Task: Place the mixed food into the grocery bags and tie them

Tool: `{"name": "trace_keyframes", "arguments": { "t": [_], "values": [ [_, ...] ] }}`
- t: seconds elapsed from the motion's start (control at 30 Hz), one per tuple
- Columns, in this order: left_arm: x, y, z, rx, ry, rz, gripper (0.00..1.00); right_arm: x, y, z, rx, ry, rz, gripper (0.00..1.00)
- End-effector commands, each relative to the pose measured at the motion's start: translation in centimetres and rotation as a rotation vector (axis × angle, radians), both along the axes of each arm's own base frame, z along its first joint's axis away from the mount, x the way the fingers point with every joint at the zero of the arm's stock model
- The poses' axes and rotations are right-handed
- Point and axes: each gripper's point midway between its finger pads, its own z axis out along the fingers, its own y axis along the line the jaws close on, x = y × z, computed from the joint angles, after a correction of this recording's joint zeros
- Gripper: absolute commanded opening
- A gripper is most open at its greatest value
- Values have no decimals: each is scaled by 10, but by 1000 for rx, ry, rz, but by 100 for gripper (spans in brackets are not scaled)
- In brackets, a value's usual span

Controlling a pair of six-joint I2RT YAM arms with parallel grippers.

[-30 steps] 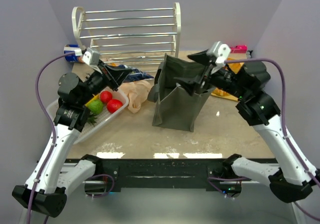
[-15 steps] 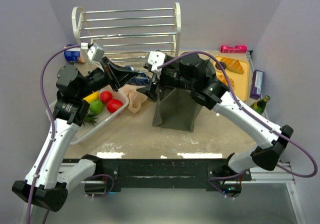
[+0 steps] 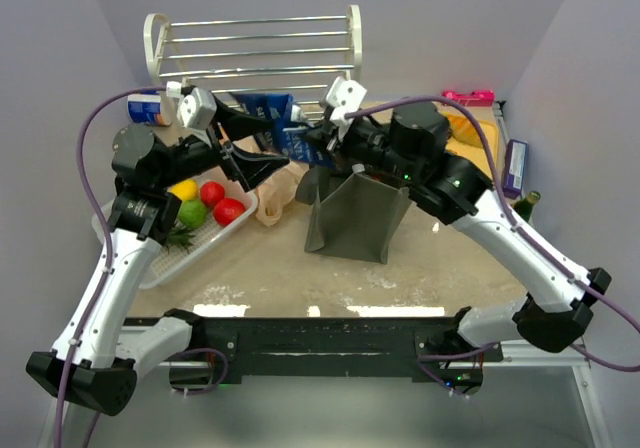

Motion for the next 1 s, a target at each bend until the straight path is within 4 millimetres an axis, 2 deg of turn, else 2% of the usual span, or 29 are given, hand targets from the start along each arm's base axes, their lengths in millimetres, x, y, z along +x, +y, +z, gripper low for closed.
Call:
{"name": "trace_keyframes", "arguments": {
  "t": [0.0,0.07,0.13,0.17,0.23,0.27,0.33,0.37,0.43,0.47,0.57,0.87,0.97],
  "values": [
    [14,22,20,-20,-185,195,100,15,-77,84,104,-142,-332,0],
    [15,26,21,-41,-209,229,100,12,-100,94,100,-169,-402,0],
    [27,29,13,-38,-187,269,100,9,-113,88,57,-174,-432,0],
    [32,29,8,-32,-170,282,100,7,-128,87,50,-172,-481,0],
    [48,32,-7,-17,-117,332,100,9,-137,70,4,-156,-511,0],
    [54,35,-12,-10,-104,356,100,8,-146,56,-26,-141,-535,0],
    [61,35,-28,17,-83,365,100,7,-154,41,-65,-128,-553,0],
    [63,35,-33,25,-77,371,100,8,-157,26,-106,-108,-565,0],
    [64,36,-45,37,-54,374,100,7,-165,15,-141,-94,-584,0],
    [66,36,-48,36,-46,376,100,9,-168,2,-180,-77,-593,0],
    [65,33,-54,29,-27,362,100,21,-182,-18,-247,-50,-659,0],
    [69,36,-65,50,-12,381,100,31,-185,-53,-427,75,-585,0],
    [67,33,-65,54,-12,360,100,34,-170,-66,-480,119,-492,0]
  ]
}}
